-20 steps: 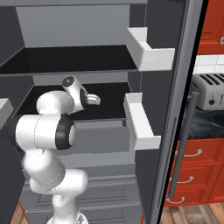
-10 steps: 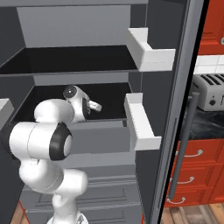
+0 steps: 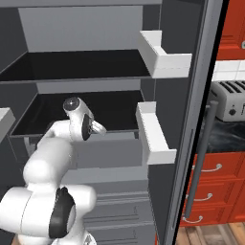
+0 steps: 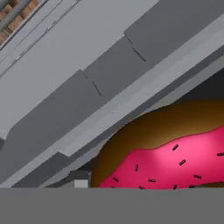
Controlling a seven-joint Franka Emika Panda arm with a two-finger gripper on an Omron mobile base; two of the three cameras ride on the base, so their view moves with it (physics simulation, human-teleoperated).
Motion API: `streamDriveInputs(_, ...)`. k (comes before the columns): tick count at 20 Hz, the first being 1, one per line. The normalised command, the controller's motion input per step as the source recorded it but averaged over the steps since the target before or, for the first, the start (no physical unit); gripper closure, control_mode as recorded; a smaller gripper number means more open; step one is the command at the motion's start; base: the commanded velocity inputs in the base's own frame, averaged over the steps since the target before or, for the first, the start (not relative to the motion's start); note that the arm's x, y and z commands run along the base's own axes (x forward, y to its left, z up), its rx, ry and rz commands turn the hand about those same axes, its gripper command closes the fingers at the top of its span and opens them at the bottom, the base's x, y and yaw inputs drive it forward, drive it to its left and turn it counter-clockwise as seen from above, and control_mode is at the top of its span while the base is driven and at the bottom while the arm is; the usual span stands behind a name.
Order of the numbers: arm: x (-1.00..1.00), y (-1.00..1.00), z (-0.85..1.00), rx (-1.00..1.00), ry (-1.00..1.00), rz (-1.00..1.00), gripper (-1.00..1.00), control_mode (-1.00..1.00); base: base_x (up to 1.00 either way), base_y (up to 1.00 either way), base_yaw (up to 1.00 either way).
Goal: Take the cake and donut from the fridge and place them on the empty tray on the dining counter.
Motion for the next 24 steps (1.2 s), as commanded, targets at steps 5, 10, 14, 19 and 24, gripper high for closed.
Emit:
streamDriveInputs(5,-0.82,-0.15,0.39,0.13,0.16,-0.16,1.00,-1.00,0.00,0.00,0.00)
streamDriveInputs(10,-0.93,-0.20,0.39,0.16,0.05,-0.16,1.00,-1.00,0.00,0.00,0.00)
streamDriveInputs(14,-1.00,-0.17,0.30,0.12,0.00,-0.15,1.00,-1.00,0.00,0.00,0.00)
streamDriveInputs(19,-1.00,-0.06,0.23,0.07,-0.01,-0.02,1.00,-1.00,0.00,0.00,0.00)
streamDriveInputs(24,-0.91,-0.07,0.25,0.05,-0.01,0.00,1.00,-1.00,0.00,0.00,0.00)
